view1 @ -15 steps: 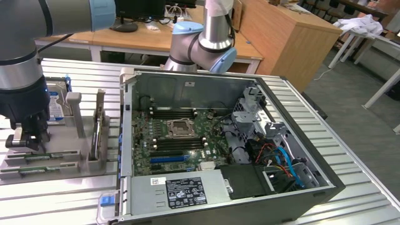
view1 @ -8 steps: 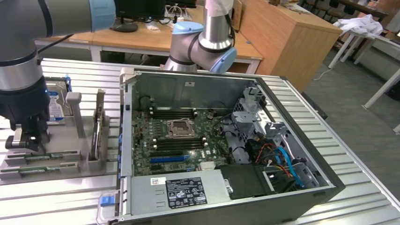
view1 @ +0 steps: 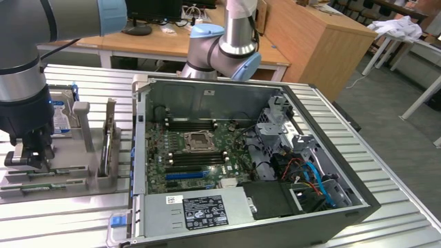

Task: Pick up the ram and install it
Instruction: 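Pick up the ram and move it above insertion slot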

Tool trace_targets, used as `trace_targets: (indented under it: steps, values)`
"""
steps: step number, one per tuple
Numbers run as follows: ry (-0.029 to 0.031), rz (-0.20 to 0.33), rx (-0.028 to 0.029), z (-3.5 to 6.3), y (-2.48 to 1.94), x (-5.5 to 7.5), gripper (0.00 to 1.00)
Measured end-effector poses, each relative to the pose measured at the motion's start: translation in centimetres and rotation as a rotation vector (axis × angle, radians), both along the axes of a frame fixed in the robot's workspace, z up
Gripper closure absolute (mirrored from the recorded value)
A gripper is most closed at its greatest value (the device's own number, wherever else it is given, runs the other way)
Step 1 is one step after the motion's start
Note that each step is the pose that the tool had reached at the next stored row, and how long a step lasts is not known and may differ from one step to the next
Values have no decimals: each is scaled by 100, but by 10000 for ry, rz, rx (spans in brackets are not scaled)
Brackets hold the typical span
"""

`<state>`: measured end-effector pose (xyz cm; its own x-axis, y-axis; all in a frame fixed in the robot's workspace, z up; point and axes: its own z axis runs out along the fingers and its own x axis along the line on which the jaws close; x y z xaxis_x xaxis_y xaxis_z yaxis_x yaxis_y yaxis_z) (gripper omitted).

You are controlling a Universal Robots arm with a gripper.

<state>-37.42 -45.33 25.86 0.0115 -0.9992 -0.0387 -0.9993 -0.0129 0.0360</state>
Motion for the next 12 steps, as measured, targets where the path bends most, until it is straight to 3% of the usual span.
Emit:
trace_targets:
  steps: [12]
  values:
    - [2, 1, -1, -64, -1, 0, 63]
